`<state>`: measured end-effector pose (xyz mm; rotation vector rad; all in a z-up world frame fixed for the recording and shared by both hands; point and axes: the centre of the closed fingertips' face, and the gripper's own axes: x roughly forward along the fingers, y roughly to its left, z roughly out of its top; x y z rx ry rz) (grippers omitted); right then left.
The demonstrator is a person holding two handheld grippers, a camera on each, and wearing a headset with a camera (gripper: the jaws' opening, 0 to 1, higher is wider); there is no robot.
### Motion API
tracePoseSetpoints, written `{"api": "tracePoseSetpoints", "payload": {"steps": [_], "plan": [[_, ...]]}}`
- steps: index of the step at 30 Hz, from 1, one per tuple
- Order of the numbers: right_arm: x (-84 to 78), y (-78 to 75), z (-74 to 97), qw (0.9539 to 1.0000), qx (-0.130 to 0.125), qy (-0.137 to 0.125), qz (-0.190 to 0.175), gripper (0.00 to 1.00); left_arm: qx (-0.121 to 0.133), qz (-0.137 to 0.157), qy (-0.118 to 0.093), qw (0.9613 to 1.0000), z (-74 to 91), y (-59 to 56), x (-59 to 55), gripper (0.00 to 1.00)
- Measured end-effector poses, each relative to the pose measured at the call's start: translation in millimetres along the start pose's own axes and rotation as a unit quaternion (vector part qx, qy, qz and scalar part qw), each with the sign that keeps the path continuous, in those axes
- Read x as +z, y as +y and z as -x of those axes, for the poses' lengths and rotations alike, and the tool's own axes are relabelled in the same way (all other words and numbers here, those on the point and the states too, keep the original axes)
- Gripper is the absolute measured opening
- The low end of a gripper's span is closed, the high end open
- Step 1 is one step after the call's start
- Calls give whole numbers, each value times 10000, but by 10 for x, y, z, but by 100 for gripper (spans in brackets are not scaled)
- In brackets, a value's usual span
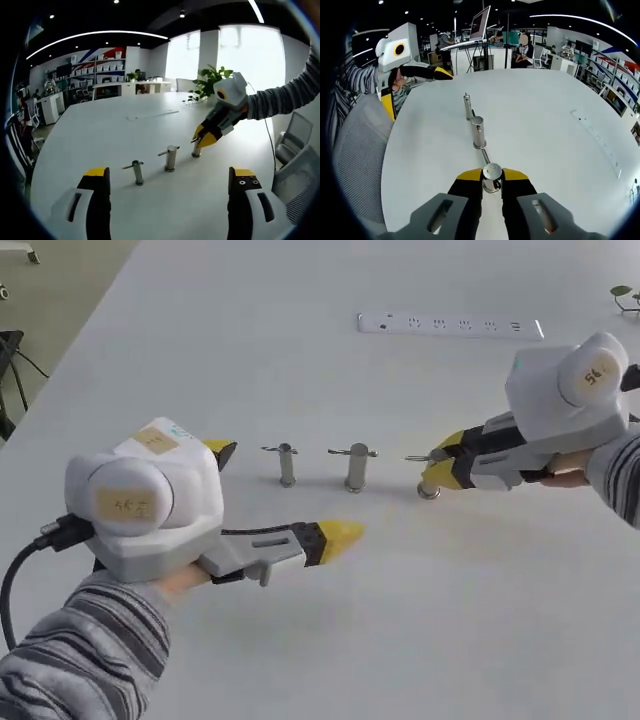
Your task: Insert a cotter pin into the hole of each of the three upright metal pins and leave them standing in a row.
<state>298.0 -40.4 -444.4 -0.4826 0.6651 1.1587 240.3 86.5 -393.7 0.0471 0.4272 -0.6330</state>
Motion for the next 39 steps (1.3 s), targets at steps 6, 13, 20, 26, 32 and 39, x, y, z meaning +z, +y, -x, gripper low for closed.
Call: {"api": "tracePoseSetpoints", "payload": {"steps": [6,13,20,26,32,39], "plan": [[-34,-22,-39,10000,18,43,0,8,25,35,39,10000,18,41,-28,99],[-42,-43,-40,10000,31,25,33,8,104,118,13,9999,22,114,-33,97],[-47,-59,-44,10000,84,-26,30,8,107,178,-18,9998,24,147,-21,96],[-47,-61,-46,9999,104,-31,34,9,73,175,46,9998,8,147,-56,96],[-58,-94,-55,10000,73,24,41,9,43,263,89,9996,-6,162,-92,95],[-55,-37,-28,10000,64,28,40,23,31,274,110,9996,11,162,-96,95]]}}
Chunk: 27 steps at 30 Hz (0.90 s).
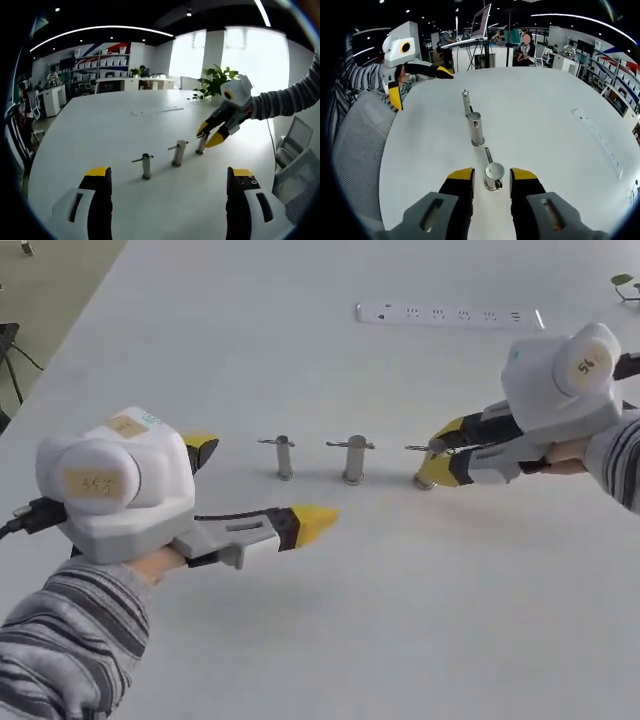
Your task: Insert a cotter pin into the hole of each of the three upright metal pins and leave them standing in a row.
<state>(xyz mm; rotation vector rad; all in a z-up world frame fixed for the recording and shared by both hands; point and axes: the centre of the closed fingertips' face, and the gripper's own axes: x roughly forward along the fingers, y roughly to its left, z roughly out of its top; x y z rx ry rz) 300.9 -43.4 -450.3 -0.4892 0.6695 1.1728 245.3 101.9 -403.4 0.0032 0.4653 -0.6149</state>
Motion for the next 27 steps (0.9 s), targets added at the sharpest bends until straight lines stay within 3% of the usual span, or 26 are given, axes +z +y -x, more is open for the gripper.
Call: {"api": "tracePoseSetpoints", "payload": {"steps": [7,12,14,22,27], "plan": [[70,18,135,9993,-238,-201,-212,34,36,186,-65,9998,29,42,52,94],[108,53,273,9978,-376,-313,-446,38,29,149,-13,9999,70,40,68,93],[132,63,331,9955,-468,-423,-711,41,53,161,-14,9999,87,48,74,93],[216,178,530,9876,-859,-670,-1126,54,101,304,-55,9995,172,53,132,92],[263,252,624,9826,-1025,-755,-1351,55,78,333,-54,9994,216,29,155,89]]}}
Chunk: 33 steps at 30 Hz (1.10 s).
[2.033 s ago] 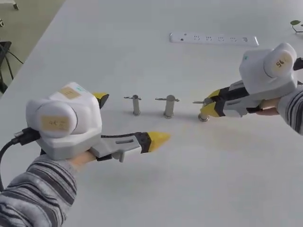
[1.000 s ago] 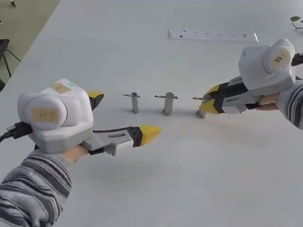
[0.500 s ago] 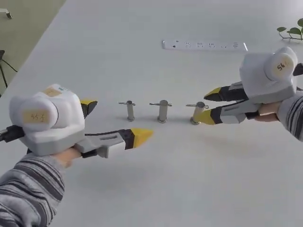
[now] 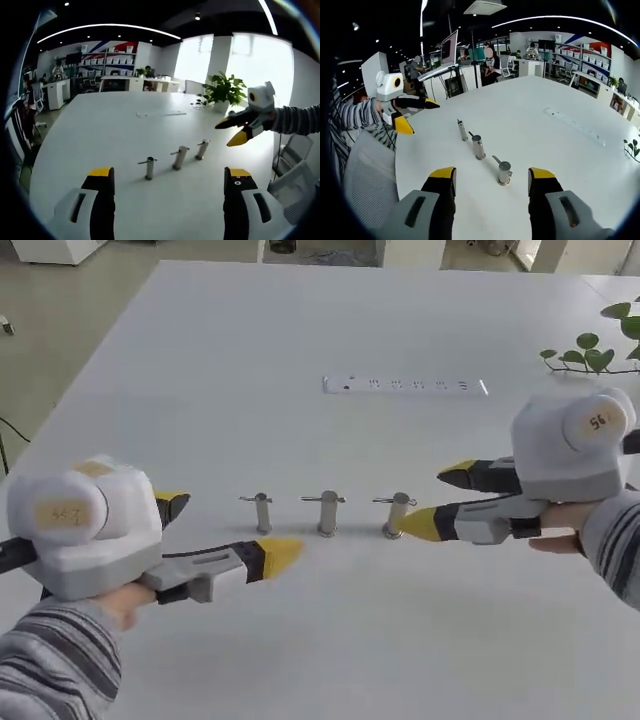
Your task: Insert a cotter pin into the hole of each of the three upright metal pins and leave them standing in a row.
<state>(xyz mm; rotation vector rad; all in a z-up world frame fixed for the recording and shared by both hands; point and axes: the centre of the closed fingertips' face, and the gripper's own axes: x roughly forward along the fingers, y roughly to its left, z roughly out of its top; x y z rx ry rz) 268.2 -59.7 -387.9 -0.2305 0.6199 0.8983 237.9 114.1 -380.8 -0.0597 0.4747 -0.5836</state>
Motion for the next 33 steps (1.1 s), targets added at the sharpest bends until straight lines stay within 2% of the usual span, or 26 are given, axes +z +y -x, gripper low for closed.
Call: {"api": "tracePoseSetpoints", "payload": {"steps": [6,10,14,20,26,33], "plan": [[68,108,88,9989,-203,-263,-343,57,64,-33,44,10000,69,-5,-2,89],[66,137,108,9968,-480,-412,-494,58,179,13,59,9998,97,-13,-16,88],[16,170,116,9951,-635,-465,-592,59,190,66,76,9998,99,-30,-32,88],[-44,220,176,9907,-787,-644,-908,62,190,72,-20,9998,121,-85,-28,88],[-144,262,203,9920,-937,-503,-681,62,193,70,-48,9998,190,-144,-68,89],[-112,305,226,9901,-982,-663,-750,63,258,-72,-21,9996,214,-108,-76,90]]}}
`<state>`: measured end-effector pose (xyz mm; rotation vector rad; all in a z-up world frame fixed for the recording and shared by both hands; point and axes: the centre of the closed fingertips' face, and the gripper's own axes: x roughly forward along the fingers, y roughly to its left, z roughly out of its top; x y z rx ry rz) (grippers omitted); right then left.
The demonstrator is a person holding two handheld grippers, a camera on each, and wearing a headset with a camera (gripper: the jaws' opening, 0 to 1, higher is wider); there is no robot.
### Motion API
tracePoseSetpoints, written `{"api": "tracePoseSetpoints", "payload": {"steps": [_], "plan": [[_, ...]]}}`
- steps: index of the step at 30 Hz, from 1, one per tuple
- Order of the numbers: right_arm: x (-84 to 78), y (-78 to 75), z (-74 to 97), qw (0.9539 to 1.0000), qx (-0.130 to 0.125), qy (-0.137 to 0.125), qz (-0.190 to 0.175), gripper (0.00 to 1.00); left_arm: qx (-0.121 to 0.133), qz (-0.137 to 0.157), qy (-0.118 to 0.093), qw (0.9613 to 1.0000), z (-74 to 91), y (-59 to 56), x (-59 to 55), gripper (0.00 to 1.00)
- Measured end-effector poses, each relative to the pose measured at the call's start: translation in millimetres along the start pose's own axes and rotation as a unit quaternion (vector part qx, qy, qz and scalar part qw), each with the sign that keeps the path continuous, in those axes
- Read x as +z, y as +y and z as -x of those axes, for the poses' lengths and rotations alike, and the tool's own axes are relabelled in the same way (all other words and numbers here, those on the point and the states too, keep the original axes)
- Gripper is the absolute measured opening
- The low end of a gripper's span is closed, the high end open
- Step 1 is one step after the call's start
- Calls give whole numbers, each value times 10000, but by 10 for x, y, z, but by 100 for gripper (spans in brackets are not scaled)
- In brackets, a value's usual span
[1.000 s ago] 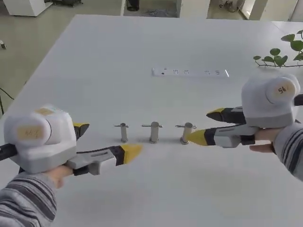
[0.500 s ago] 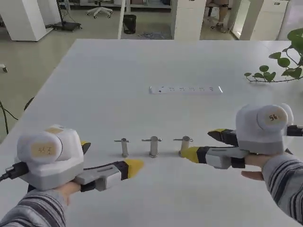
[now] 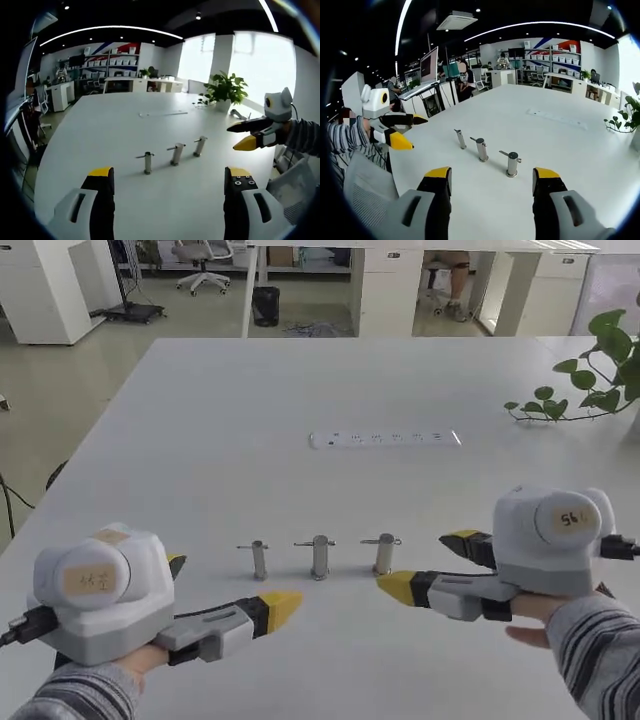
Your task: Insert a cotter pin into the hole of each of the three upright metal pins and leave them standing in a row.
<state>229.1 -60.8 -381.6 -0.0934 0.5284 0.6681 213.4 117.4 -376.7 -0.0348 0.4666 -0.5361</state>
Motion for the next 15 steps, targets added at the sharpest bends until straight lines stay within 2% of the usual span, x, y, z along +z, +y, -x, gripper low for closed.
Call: {"api": "tracePoseSetpoints", "payload": {"steps": [3,9,15], "plan": [[4,37,-2,10000,15,-48,-43,64,12,17,-55,10000,7,12,22,90],[-25,77,-5,9999,-7,-81,-90,67,26,-151,20,9999,25,26,-14,90],[-38,89,12,9999,2,-106,-122,69,45,-155,31,9999,48,44,-28,90]]}}
